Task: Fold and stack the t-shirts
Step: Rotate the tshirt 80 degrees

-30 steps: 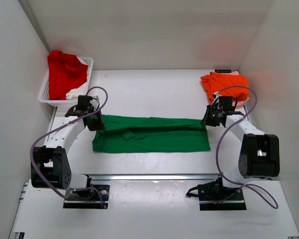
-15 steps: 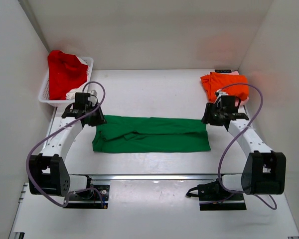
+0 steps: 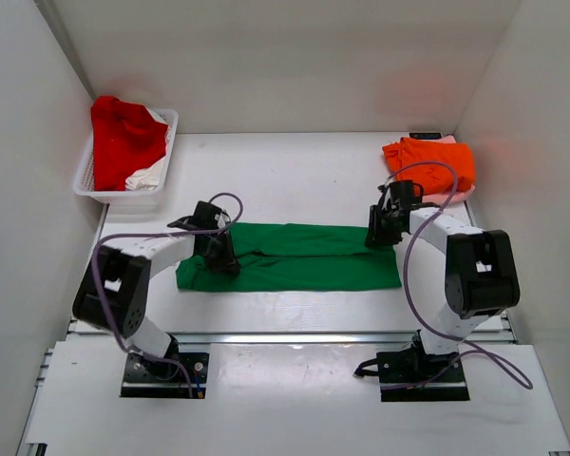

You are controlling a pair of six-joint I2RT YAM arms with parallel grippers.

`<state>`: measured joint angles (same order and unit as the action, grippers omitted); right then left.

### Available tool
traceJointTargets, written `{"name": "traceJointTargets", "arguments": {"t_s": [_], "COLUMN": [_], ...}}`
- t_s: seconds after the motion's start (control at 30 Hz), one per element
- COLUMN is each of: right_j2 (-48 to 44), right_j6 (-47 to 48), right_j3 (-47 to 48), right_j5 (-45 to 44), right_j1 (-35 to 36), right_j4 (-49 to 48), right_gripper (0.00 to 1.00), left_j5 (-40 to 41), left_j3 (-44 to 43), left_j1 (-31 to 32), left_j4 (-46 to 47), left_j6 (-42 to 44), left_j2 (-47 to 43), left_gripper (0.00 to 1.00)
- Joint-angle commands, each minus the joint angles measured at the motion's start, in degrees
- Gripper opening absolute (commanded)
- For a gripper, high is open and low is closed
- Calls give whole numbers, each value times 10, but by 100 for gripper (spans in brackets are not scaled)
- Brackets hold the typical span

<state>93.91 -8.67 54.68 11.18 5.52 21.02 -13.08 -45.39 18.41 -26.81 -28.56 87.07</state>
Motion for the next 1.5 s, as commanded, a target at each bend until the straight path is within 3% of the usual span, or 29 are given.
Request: {"name": "traceJointTargets", "arguments": {"t_s": [0.0,0.1,0.3,0.4,0.5,0.57,0.63,0.7,0.77,0.83,0.93,1.0,1.17,1.3,1.37,1.4,1.47], "right_j2": [-3,-21,-89,-127,-152,-156,-150,-134,-129,-125,-176,-214,-259,-317,-339,-344,-368], "right_j6": [-55,-90,-177,-244,-297,-318,-340,-341,-346,-338,-295,-270,-208,-201,-203,-206,-206], "right_j3": [-12,-49,-148,-198,-235,-253,-261,-256,-249,-254,-278,-281,-252,-272,-269,-272,-278], "right_j5": [-12,-8,8,6,8,8,11,14,-5,-33,-44,-58,-64,-41,-48,-53,-63], "right_j1": [19,38,142,209,263,285,303,323,364,376,366,347,275,261,260,259,255], "right_j4": [8,34,13,-32,-71,-100,-120,-113,-101,-98,-108,-87,18,7,18,26,31], "right_gripper": [29,29,23,20,20,19,19,18,18,20,23,23,23,24,26,27,31], "left_j5": [46,53,71,75,54,27,3,6,13,17,18,11,-22,-24,-21,-16,-33], "left_j3": [-36,-110,-449,-689,-1062,-1163,-1128,-987,-914,-920,-1068,-1116,-1053,-868,-618,-546,-282], "left_j1": [3,-25,-48,-41,-36,-42,-44,-42,-40,-38,-40,-50,-61,-29,9,32,62], "left_j4": [16,4,-132,-243,-354,-381,-357,-300,-232,-236,-285,-302,-268,-271,-223,-170,-74], "left_j6": [-8,2,55,77,82,64,58,63,61,62,63,53,48,84,92,84,16], "left_j2": [51,123,353,493,656,737,729,665,637,641,699,717,604,430,325,245,96], "left_gripper": [33,33,32,31,31,29,29,29,30,30,30,32,35,40,45,46,50]}}
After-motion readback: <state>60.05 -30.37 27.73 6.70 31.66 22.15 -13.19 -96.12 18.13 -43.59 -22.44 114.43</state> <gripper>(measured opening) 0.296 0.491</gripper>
